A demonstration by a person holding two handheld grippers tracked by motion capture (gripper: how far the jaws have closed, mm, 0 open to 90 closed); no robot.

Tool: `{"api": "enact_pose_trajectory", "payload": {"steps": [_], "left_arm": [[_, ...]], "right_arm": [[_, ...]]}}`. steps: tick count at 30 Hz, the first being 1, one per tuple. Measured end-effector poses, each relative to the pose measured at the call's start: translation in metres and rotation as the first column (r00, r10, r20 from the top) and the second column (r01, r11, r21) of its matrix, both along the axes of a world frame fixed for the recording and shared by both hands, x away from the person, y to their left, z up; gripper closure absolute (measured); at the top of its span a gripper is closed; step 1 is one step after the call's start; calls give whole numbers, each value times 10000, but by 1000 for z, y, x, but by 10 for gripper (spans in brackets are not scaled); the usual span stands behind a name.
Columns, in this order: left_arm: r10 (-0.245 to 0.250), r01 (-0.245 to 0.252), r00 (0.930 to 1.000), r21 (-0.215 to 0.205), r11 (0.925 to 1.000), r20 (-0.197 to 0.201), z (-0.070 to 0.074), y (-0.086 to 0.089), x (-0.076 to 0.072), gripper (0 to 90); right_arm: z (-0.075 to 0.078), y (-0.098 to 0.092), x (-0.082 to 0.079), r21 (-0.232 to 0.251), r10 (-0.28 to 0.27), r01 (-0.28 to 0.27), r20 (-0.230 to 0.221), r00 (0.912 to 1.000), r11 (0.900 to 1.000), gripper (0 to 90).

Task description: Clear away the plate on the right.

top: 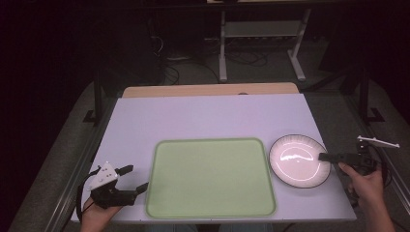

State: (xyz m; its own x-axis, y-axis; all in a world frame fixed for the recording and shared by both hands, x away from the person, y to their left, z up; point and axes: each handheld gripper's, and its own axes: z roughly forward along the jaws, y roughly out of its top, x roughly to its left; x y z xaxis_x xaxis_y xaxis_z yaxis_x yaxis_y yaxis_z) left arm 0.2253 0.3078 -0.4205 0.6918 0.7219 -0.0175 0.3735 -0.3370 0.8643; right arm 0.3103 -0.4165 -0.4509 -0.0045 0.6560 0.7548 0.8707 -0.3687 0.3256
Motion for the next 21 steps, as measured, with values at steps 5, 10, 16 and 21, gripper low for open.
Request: {"api": "enact_pose_trajectory", "payload": {"steps": [5,10,16,21], "left_arm": [[2,-2,10000,-4,10000,8,0,0,0,159],[18,-18,10000,-62,10000,18,0,0,0,159],[31,-31,10000,-92,10000,16,0,0,-1,159],[25,-24,10000,-100,9999,23,0,1,-1,159]], "right_arm": [[2,-2,-2,39,-5,5,-4,10000,10000,795],[7,-2,-4,20,12,-12,43,10000,10000,787],[11,-2,-6,141,-39,38,72,10000,9999,785],[16,0,-6,486,-182,168,284,9994,9987,785]]}}
